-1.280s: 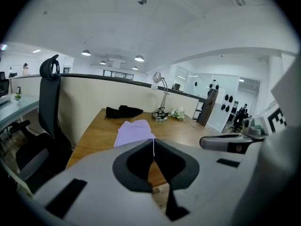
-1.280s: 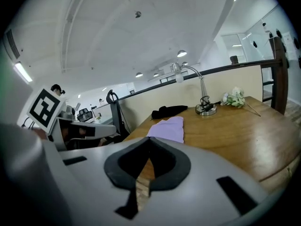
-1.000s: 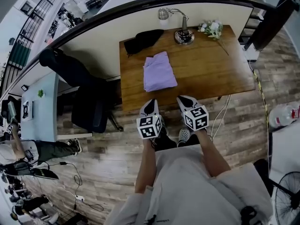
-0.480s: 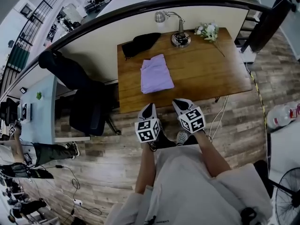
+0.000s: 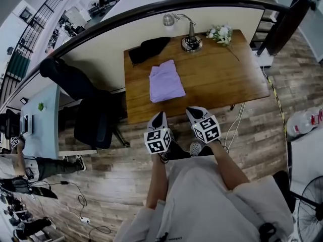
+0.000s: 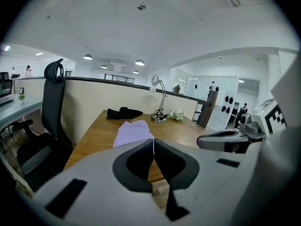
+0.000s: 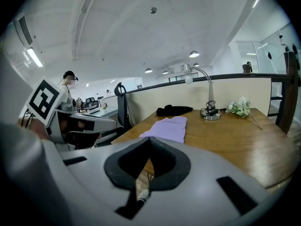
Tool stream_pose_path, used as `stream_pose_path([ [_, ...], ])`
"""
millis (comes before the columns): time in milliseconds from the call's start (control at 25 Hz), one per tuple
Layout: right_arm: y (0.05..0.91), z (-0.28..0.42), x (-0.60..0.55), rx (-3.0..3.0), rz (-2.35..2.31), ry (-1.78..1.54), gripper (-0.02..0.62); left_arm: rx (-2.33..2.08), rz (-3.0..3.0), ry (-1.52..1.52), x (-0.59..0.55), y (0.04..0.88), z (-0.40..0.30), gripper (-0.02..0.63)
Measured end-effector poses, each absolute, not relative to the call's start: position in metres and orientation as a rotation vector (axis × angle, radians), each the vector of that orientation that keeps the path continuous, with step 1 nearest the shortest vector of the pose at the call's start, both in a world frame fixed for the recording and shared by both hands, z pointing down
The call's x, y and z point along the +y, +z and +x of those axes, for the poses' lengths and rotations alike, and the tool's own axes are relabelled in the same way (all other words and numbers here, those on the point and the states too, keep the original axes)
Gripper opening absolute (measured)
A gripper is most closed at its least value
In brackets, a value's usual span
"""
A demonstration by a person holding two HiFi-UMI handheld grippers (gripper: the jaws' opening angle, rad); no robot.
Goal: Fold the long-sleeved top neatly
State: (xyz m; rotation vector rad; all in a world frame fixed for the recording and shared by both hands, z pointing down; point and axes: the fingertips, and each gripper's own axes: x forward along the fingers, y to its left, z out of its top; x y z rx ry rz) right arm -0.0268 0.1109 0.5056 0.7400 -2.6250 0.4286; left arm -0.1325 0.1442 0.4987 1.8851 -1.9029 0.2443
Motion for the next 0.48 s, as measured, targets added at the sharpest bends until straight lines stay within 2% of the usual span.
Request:
stream_pose_path([
  [480,0.515,-0.031,0.116,-2.592,0.702,0.357,0.003,-1.864,1.899,0.261,0.14,0.509,-0.122,0.025],
])
